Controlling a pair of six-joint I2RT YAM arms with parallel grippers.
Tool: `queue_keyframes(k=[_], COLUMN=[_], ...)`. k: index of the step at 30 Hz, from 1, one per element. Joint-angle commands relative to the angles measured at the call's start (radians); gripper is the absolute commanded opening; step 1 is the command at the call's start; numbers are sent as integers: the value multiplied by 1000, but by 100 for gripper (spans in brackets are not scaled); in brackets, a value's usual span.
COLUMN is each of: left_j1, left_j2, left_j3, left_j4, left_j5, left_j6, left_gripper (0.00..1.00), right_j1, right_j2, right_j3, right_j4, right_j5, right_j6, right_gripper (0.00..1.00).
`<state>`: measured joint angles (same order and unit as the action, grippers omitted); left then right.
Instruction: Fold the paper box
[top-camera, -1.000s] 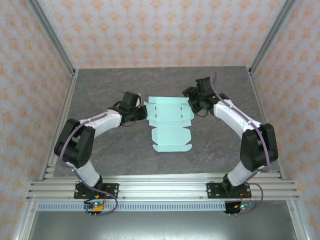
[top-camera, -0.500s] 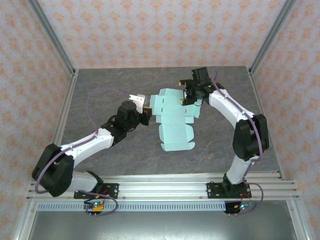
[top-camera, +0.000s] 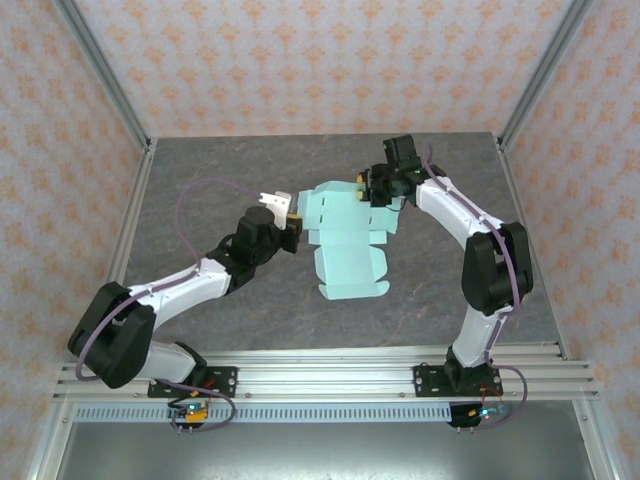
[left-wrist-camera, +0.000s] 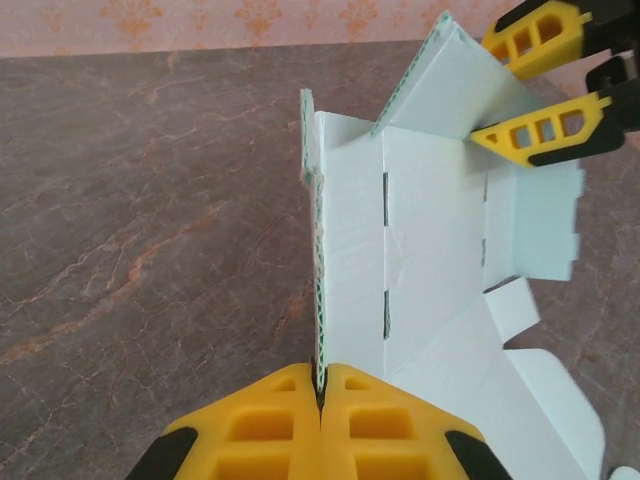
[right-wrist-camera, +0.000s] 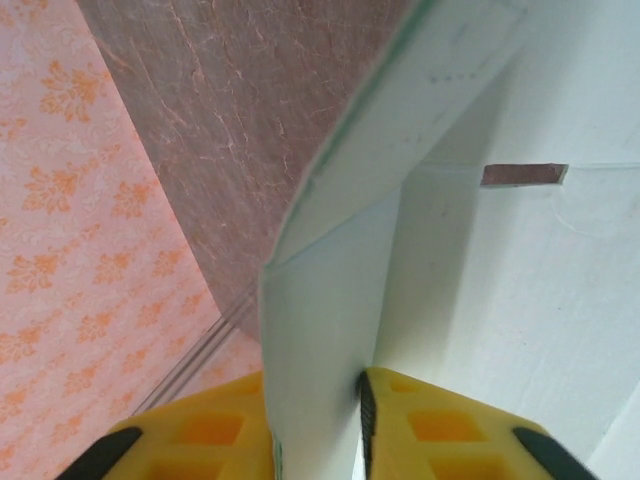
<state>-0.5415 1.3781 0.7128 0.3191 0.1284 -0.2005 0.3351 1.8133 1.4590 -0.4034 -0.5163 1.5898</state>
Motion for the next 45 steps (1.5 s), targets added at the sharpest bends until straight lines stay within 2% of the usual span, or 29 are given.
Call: queue_keyframes(k=[1,2,4,5,6,10,13,16,18,22,28,37,45], left_j1=[2,2,4,3,6,53,127,184,186,185,183,154,96], left_j2=[14,18,16,7,-9,-85,-155,-172,-148,-58,26,145,250], left_j3=[-6,-7,-13,-17,-22,-90,-196,-224,-222,-234,-244,-183,-83], left_j4=[58,60,61,55,44,13,78,64,51,134,215,264,289], left_j5=[-24,-26,-42,-50,-57,-35,-6,38,40,75,75,133,177], left_j6=[-22,-27,-44,-53,-64,-122,-216,-225,-195,-194,-201,-122,-101], left_gripper=[9,20,53,66,74,82,88,90,90,90,89,84,83], right_j1=[10,11,11,11,11,11,17,28,30,34,48,63,74], right_j2=[-10,-9,-1,-1,-3,-46,-92,-114,-104,-38,51,140,190], right_j3=[-4,-8,-22,-37,-61,-237,-348,-414,-450,-555,-572,-506,-554], right_j4=[6,8,32,60,111,451,596,663,718,996,1249,1357,1448], right_j5=[19,21,12,8,-1,-11,26,53,47,-10,-96,-122,-96], right_j6=[-19,-25,-49,-66,-88,-173,-256,-340,-362,-297,-270,-231,-227], right_gripper=[14,10,8,8,8,11,11,11,11,11,11,12,12])
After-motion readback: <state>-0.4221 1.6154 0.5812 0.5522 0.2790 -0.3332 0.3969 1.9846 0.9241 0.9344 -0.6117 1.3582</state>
